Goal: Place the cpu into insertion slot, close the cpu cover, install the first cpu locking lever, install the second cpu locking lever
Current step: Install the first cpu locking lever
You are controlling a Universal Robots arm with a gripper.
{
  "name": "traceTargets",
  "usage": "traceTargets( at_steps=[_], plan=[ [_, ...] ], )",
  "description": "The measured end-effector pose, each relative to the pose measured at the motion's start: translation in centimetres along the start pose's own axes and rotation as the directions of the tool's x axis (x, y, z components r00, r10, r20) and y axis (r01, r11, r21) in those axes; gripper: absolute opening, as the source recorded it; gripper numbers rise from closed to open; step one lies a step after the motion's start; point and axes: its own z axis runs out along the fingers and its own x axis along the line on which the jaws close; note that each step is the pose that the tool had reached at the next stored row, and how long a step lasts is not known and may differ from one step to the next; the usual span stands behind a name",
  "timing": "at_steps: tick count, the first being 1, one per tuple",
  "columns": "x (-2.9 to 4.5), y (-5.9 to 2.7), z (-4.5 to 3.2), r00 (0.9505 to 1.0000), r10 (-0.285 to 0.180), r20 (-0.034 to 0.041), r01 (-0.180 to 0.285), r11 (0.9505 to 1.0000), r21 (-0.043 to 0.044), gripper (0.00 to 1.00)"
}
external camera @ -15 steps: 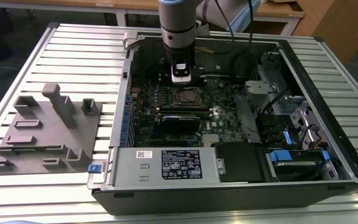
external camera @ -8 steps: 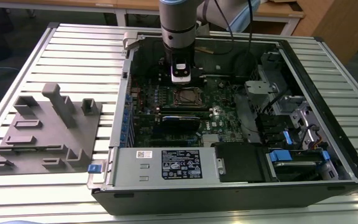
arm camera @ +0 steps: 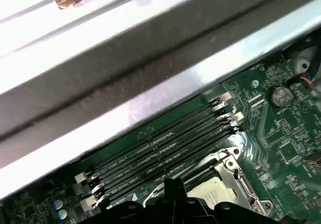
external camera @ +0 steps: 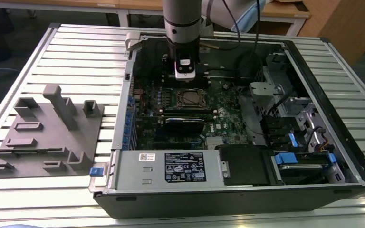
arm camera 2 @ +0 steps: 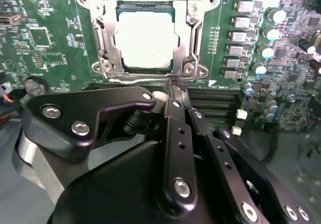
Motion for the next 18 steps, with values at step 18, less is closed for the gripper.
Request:
traceTargets(
  at_steps=[18],
  plan=[
    [-0.49,0.28,0.05,0.9974,-0.05,0.0513,0.045,0.9939,0.1009,0.11]
  ],
)
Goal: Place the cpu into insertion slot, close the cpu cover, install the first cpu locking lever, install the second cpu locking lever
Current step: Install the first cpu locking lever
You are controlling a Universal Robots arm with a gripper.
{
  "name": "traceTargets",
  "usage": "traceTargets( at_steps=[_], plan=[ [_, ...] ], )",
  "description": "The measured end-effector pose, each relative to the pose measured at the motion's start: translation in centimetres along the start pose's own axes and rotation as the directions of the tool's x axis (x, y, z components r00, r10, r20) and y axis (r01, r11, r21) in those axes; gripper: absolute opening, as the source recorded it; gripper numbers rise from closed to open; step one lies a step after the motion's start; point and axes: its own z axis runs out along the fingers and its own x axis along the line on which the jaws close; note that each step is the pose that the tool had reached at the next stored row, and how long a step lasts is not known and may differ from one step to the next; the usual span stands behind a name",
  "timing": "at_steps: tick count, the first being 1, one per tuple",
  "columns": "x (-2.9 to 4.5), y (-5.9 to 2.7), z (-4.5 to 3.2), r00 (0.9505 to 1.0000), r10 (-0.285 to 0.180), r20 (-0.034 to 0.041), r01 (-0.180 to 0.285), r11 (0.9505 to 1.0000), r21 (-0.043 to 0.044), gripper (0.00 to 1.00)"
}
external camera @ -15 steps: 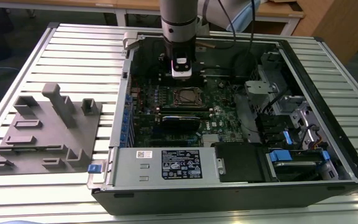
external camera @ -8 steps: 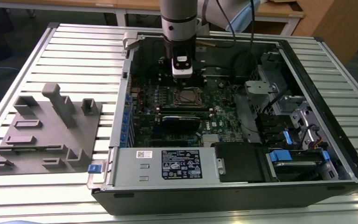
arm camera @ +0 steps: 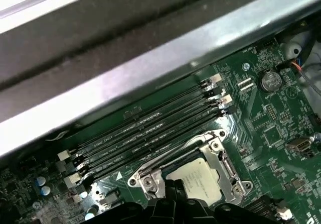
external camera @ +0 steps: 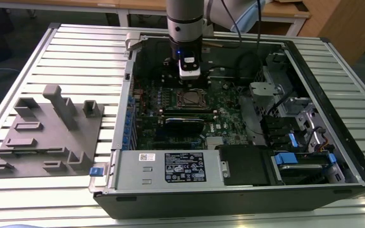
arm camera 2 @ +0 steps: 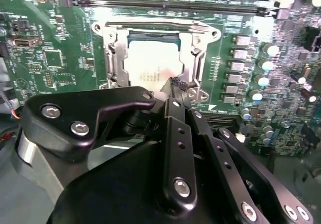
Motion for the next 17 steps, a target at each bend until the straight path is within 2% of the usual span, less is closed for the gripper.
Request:
traceTargets(
  at_steps=[8,13,17],
  plan=[
    [-1.38,0.72,0.24,0.9999,-0.011,-0.0036,0.011,0.9999,0.0003,0.11],
    [-1.55,0.82,0.4,0.9989,-0.048,-0.0056,0.048,0.9989,-0.0024,0.11],
    [-1.55,0.81,0.52,0.9957,-0.093,-0.0071,0.093,0.9957,-0.0059,0.11]
  ],
)
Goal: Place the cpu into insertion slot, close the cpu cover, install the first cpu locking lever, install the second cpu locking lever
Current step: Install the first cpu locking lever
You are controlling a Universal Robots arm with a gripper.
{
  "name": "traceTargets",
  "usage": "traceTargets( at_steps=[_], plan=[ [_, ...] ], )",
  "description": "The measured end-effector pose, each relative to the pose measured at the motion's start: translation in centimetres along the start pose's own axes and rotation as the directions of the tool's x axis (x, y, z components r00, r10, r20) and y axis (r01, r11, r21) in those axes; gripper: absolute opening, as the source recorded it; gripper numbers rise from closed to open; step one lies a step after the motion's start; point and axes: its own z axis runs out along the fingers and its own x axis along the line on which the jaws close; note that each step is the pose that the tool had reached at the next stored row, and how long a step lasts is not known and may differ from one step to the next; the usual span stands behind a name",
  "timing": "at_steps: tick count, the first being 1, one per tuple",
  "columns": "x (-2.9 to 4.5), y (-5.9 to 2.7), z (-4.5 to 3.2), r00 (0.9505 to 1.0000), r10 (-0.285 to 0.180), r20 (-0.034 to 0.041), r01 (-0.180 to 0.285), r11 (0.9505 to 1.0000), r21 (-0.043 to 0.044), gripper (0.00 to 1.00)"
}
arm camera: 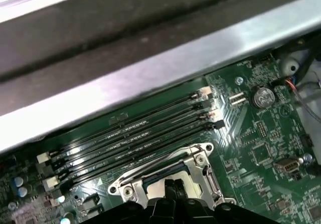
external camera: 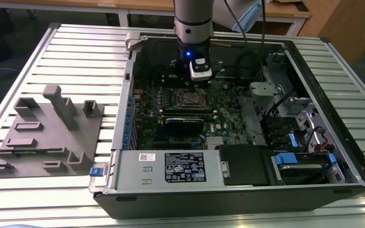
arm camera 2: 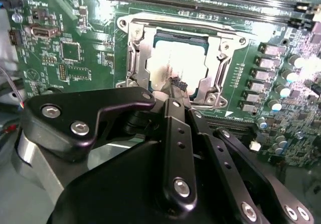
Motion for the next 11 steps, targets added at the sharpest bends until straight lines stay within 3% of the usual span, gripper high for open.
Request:
traceTargets(
  at_steps=[5,11],
  plan=[
    [0.01,0.0,0.15,0.9982,-0.06,-0.0014,0.06,0.9982,-0.0029,0.11],
    [0.03,-0.01,0.29,0.9916,-0.129,0.0005,0.129,0.9915,0.016,0.11]
  ],
)
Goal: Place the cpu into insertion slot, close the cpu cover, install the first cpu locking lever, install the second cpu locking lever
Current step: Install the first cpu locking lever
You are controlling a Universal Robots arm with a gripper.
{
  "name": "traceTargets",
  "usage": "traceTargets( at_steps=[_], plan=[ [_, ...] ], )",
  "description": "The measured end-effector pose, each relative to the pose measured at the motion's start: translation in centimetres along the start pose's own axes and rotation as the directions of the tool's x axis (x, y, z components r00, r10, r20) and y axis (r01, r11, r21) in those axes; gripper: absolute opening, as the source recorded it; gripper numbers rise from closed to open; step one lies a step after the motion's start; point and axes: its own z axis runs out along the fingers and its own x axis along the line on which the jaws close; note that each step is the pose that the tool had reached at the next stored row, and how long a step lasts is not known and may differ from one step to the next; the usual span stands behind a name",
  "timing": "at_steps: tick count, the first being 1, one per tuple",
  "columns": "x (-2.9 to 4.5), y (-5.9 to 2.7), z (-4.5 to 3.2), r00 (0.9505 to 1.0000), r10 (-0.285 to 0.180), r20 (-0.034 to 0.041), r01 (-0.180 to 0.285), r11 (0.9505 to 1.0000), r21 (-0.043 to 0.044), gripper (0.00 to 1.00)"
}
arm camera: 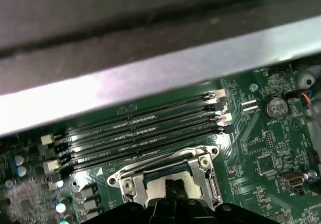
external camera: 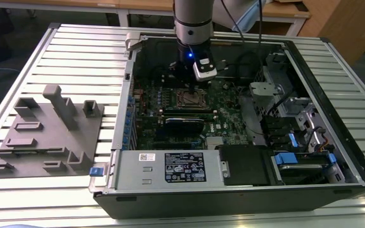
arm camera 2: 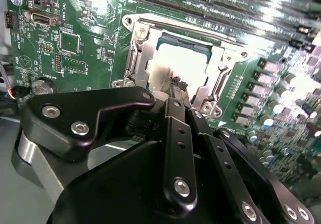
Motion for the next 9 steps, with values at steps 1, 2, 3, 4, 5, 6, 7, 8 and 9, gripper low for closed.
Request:
traceTargets(
  at_steps=[1,2,3,4,5,6,7,8,9],
  plan=[
    [0.0,0.0,0.01,0.9999,-0.011,0.0008,0.011,0.9999,0.0025,0.11],
    [0.0,0.0,0.01,0.9998,-0.021,0.0009,0.021,0.9998,0.0029,0.11],
    [0.0,0.0,0.02,0.9996,-0.029,0.0008,0.029,0.9996,0.0022,0.11],
    [-0.02,0.0,0.02,0.9995,-0.033,0.0008,0.033,0.9994,0.0018,0.11],
    [-0.02,0.01,0.03,0.9994,-0.034,0.0008,0.034,0.9994,0.0016,0.11],
    [-0.02,0.01,0.03,0.9994,-0.034,0.0008,0.034,0.9994,0.0016,0.11],
    [-0.02,0.01,0.03,0.9994,-0.034,0.0008,0.034,0.9994,0.0016,0.11],
    [-0.02,0.01,0.03,0.9994,-0.034,0.0008,0.034,0.9994,0.0015,0.11],
    [-0.03,0.01,0.03,0.9994,-0.034,0.0008,0.034,0.9994,0.0016,0.11]
  ],
)
